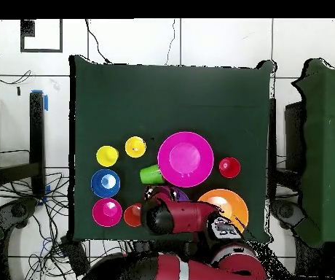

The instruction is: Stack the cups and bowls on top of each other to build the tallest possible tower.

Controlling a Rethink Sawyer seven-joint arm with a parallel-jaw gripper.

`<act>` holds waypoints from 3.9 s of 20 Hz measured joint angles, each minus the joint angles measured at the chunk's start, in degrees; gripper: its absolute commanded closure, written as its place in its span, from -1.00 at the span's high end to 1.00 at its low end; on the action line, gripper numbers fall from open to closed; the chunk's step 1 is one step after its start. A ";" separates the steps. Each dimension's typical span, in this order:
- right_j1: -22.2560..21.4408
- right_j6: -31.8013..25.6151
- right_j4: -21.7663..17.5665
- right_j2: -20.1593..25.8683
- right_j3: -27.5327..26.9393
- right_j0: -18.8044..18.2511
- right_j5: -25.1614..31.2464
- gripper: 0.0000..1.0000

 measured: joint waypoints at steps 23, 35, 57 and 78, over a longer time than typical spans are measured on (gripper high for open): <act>-12.32 0.00 -0.32 2.64 -0.01 -0.16 13.77 1.00; -11.03 0.00 -0.32 3.68 -0.51 -0.16 13.79 1.00; -9.94 0.00 -0.76 11.86 -4.82 -9.78 19.12 1.00; -5.92 0.00 -7.85 14.77 -7.95 -10.43 22.80 1.00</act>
